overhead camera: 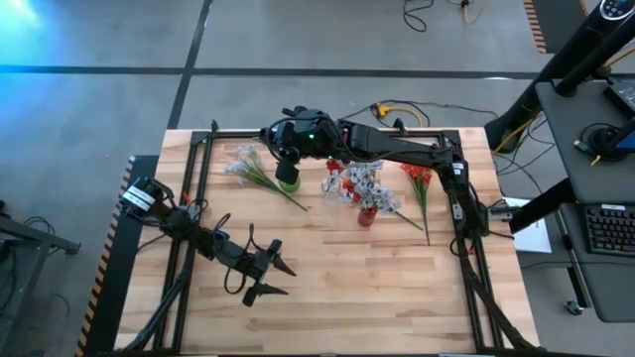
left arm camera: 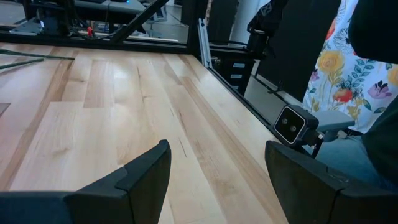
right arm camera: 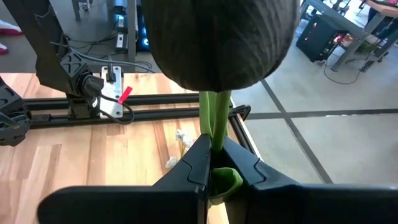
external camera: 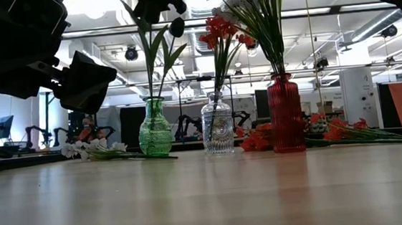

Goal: Sort flowers into vase by color
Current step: Put the black tulip into the green vase

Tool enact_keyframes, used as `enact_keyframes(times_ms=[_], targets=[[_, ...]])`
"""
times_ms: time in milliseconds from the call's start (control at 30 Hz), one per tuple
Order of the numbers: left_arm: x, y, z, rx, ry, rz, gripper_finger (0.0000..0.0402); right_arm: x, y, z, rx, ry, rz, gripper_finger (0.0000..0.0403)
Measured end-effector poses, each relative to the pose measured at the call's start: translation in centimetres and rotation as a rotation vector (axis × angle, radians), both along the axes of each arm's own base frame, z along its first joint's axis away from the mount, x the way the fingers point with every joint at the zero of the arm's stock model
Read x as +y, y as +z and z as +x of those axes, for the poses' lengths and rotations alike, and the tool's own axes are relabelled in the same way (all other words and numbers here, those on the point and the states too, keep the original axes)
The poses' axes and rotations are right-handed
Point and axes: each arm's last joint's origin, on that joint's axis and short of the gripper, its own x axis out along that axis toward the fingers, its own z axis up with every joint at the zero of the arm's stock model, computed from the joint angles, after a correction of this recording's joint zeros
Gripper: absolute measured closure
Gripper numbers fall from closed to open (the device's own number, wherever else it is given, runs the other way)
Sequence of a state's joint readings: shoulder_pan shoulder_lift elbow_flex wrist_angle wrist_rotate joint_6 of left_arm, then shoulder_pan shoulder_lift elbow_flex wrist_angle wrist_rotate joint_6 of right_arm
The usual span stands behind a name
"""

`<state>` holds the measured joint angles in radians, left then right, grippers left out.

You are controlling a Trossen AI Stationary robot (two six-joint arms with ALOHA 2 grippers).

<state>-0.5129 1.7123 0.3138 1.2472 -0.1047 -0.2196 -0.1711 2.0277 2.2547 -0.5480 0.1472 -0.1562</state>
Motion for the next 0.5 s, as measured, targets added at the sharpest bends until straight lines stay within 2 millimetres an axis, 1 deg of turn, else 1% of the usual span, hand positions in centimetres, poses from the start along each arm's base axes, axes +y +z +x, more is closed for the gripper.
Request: enact_keyframes(times_ms=[500], targets=[[0.01,0.00,0.00,0.000,0.000,0.000,0.0159,-0.01,-0.02,0.00,-0.003,-0.008,0.012,0.0385]])
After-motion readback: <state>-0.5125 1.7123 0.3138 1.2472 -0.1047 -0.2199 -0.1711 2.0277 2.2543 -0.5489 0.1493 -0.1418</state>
